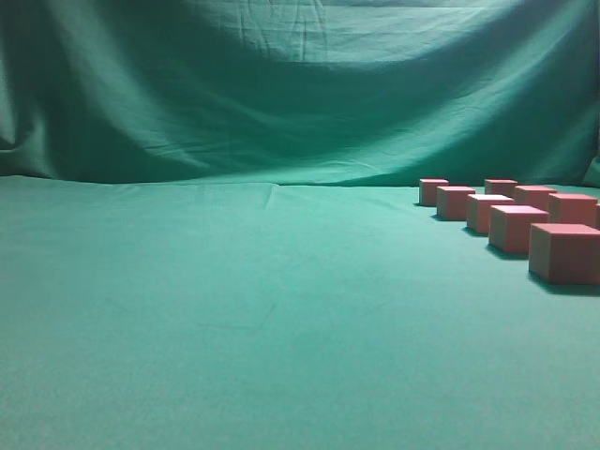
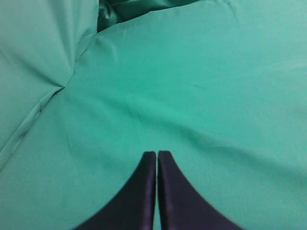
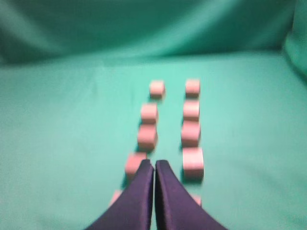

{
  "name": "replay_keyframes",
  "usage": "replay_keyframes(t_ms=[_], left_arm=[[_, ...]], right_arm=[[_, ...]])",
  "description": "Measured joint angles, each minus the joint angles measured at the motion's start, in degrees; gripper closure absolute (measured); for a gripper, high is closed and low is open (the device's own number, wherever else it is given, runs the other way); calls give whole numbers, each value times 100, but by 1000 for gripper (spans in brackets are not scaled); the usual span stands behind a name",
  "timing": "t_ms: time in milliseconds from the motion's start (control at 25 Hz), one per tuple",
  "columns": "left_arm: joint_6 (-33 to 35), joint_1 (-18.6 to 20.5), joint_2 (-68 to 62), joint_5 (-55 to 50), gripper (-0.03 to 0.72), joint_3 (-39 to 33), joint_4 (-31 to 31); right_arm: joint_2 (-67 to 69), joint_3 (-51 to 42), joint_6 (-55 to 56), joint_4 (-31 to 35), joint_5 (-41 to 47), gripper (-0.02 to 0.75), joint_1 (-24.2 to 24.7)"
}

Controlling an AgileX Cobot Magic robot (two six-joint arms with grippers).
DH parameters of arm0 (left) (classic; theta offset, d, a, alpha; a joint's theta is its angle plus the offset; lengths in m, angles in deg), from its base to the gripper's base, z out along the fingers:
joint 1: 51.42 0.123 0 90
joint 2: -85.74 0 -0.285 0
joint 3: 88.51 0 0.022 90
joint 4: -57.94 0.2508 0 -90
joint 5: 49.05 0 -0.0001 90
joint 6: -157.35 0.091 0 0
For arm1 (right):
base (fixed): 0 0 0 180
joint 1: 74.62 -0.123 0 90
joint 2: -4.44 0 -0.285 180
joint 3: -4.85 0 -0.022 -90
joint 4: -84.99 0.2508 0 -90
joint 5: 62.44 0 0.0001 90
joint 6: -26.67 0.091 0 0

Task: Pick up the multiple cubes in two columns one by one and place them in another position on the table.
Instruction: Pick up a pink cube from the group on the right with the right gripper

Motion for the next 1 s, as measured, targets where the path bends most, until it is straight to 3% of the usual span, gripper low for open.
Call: replay_keyframes(t_ms=[240,400,520,640,800,1000], left_arm=[[0,0,0,0,688,0,0],[0,0,0,0,688,0,0],[0,0,0,0,688,0,0],[0,0,0,0,688,0,0],[0,0,0,0,688,0,0],[0,0,0,0,688,0,0]], right_arm=[[1292,297,-99,714,811,738,0],[2042,483,-1537,1688,1080,738,0],[2686,806,-2118,2010,1441,738,0],[3309,1150,-2165,2022,1509,738,-50],[4140,1582,-2020,1906,1464,738,-500],[5165,2134,-481,559,1418,738,-1130]])
